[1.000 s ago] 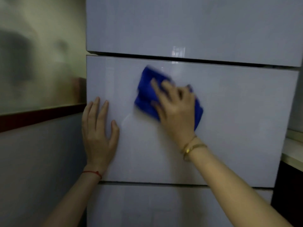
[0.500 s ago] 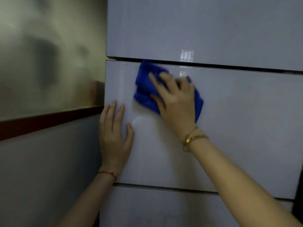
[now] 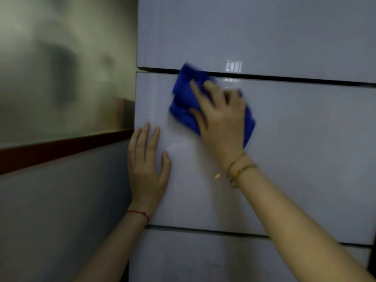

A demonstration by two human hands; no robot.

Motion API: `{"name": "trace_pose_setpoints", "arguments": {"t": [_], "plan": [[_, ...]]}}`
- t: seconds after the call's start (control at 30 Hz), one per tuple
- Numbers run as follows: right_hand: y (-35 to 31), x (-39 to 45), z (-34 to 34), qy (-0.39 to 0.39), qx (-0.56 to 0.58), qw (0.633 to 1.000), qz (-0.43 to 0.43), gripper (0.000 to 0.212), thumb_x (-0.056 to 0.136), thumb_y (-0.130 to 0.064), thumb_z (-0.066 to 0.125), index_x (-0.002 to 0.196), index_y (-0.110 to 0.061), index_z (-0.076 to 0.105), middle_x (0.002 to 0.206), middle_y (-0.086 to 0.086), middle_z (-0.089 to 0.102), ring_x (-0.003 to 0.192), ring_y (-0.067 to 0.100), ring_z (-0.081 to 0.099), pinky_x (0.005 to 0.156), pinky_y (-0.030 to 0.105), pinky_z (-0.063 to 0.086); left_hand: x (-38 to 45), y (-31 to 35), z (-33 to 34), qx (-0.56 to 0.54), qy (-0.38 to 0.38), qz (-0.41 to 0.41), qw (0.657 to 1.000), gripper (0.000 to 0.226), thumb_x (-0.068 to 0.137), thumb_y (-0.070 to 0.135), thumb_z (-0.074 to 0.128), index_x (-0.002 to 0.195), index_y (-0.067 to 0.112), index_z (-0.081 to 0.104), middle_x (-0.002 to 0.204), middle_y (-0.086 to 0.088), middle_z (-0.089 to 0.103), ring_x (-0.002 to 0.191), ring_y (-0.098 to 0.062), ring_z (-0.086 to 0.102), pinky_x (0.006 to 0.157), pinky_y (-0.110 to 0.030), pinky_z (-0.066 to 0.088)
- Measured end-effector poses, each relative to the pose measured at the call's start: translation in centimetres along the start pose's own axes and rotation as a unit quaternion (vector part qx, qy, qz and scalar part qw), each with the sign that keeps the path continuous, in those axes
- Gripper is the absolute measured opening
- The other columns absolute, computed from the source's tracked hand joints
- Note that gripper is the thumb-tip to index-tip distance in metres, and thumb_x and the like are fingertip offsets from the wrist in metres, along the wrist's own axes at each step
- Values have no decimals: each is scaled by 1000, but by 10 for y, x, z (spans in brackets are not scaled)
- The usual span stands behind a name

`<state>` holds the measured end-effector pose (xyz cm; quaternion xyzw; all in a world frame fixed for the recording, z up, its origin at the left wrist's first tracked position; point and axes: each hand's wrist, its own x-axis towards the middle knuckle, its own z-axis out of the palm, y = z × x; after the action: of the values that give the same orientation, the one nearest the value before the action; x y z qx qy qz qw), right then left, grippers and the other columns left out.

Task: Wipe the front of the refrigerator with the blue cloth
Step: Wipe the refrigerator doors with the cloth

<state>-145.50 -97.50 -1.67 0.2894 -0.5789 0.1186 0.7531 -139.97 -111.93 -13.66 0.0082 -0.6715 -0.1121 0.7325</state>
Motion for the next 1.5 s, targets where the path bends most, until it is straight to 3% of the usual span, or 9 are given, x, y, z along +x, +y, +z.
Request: {"name": "trace_pose_setpoints", "arguments": {"t": [0.13,0.23,0.47,0.7,0.83,1.0,1.13,1.27,1.5], "plan": [[-16,-123,-32,-50,12,997,-51,45,92,-29,65,135,-26,54,131,-3,58,93,27,47,79,40,42,-1,-1,0,2,-1,12,1000,48,98,20,46,143,4,43,154,-13,37,147,-28,27,122,-43,27],[24,-173,-58,-77,-11,997,-5,37,98,-29,50,135,-26,50,133,-3,48,90,29,47,79,40,40,-1,1,0,2,8,7,1000,47,98,19,45,143,4,44,153,-14,38,146,-29,28,121,-45,29],[118,-71,-52,31,-82,960,267,39,101,-36,43,137,-24,51,130,9,55,95,31,46,83,38,39,-2,3,1,28,6,25,999,49,97,16,48,143,4,43,153,-14,38,146,-28,28,123,-42,26],[37,-165,-56,-68,-22,997,28,43,91,-27,66,133,-22,57,130,0,49,90,29,47,78,41,41,-11,15,4,34,-7,51,998,49,95,16,49,142,3,44,152,-16,39,143,-33,33,123,-37,23],[93,-205,-86,-78,-52,990,101,38,101,-35,42,136,-22,49,131,5,47,91,32,47,86,43,40,-20,18,5,34,-10,46,998,49,95,15,49,142,3,44,152,-16,39,143,-33,32,123,-37,21],[160,-97,-70,25,-83,959,270,39,101,-36,40,136,-23,52,131,11,54,98,36,51,87,37,37,-32,19,5,42,-14,44,998,49,95,15,49,143,3,44,152,-17,38,144,-33,30,124,-38,19],[132,-73,-54,-2,-67,989,129,39,101,-37,41,136,-24,52,127,6,59,94,31,49,82,39,42,-40,20,4,38,-17,42,998,49,95,14,49,142,3,44,151,-18,38,143,-34,30,123,-44,23],[80,-162,-69,-62,-4,998,1,35,99,-31,53,133,-22,57,125,0,53,87,29,46,75,41,45,-72,21,-7,28,-46,20,998,49,95,12,51,142,2,43,152,-19,38,144,-35,29,122,-47,24],[48,-247,-131,-101,66,991,57,34,99,-28,57,131,-19,57,123,0,49,90,25,41,78,42,44,-168,10,-54,9,-134,-30,990,47,94,10,52,139,-2,46,149,-17,43,141,-32,35,122,-44,26]]}}
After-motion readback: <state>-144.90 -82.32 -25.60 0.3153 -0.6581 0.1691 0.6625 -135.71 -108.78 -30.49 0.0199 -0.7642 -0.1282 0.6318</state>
